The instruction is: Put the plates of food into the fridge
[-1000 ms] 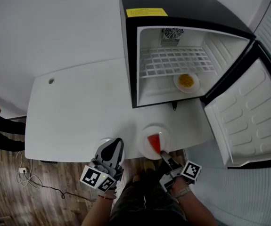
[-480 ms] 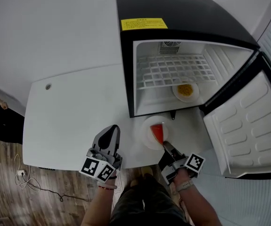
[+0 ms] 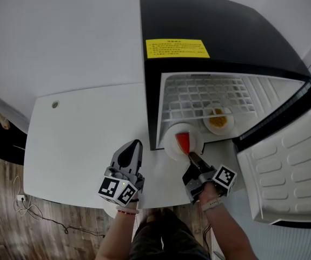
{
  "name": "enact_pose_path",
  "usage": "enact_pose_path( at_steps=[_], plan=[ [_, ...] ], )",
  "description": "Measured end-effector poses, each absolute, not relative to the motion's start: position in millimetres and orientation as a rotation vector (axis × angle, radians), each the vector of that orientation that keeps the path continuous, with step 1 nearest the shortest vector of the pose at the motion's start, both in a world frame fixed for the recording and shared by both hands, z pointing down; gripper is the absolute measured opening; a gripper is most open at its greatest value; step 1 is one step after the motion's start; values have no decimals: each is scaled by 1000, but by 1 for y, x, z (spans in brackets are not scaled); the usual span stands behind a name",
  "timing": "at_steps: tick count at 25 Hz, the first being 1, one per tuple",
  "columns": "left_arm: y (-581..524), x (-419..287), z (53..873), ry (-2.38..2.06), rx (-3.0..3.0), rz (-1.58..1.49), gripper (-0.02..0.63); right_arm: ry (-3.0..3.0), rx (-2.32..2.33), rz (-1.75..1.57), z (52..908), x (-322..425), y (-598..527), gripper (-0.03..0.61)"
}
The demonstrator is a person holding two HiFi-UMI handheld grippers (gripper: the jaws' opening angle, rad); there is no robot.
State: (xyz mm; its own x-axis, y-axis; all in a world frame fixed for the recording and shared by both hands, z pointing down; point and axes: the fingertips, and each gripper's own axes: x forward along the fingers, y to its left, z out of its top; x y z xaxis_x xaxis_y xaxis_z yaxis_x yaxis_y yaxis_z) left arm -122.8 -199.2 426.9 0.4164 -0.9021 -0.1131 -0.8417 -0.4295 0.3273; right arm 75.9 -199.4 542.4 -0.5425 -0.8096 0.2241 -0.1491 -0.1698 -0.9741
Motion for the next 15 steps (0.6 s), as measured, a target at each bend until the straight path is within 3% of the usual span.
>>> enact_pose_path(
  at_steps=[15],
  plan=[
    [-233, -128, 435, -1569, 2413, -403, 6, 1628, -1192, -1761, 550, 55, -269, 14]
  ],
)
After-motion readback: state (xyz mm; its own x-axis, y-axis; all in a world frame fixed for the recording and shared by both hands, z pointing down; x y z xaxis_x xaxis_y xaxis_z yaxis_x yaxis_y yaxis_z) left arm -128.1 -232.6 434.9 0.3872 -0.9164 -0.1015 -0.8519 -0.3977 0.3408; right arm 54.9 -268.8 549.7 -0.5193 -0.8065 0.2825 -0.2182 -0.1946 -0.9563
